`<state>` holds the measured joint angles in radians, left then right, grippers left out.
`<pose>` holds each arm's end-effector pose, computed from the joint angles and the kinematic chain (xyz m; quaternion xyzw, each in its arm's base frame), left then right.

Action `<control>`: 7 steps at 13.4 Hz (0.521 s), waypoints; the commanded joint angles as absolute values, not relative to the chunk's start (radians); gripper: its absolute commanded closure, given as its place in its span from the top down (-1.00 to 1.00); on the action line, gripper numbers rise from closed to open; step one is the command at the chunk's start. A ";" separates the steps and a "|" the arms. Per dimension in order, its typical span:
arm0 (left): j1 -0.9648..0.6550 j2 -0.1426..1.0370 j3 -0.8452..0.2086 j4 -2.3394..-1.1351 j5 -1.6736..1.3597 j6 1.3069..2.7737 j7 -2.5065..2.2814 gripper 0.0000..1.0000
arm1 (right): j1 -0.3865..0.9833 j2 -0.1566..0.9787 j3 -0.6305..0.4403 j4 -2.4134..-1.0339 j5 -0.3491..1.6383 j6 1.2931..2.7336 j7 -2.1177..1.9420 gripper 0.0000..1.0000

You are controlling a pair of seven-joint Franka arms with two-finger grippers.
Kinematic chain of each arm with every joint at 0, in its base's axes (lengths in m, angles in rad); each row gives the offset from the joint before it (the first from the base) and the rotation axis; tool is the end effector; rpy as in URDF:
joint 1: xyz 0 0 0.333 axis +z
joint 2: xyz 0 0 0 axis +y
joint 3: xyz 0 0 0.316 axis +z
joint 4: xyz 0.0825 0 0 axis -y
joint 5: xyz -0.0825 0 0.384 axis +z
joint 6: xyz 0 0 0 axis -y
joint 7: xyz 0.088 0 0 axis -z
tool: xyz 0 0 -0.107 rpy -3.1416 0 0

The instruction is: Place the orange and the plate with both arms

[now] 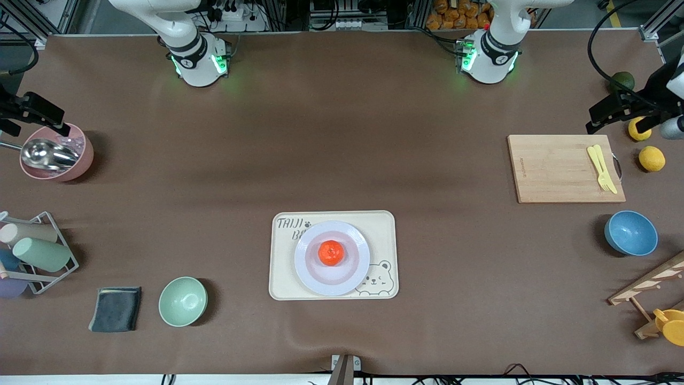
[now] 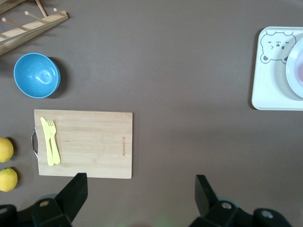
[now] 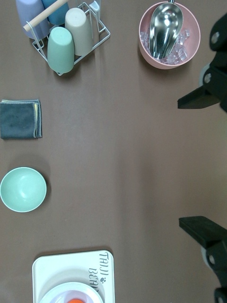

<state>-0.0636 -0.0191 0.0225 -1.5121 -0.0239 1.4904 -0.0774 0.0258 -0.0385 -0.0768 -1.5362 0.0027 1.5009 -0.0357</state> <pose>0.5400 -0.0248 0.6554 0.9998 0.0172 -0.0020 0.0120 0.5349 -0.0279 0.6555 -1.0000 0.0075 -0.0017 0.0027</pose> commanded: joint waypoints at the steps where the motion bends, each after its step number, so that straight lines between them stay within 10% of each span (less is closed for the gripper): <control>1: -0.072 -0.026 0.031 -1.494 -0.005 1.457 -0.064 1.00 | 0.008 -0.052 -0.064 -1.545 -0.003 1.493 -0.049 1.00; 7: -0.074 -0.026 0.031 -1.494 0.011 1.442 -0.064 1.00 | 0.008 -0.052 -0.064 -1.545 -0.003 1.493 -0.049 1.00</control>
<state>-0.0636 -0.0191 0.0243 -1.5055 -0.0194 1.4667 -0.0774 0.0258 -0.0385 -0.0768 -1.5364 0.0027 1.4997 -0.0357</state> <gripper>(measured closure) 0.000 0.000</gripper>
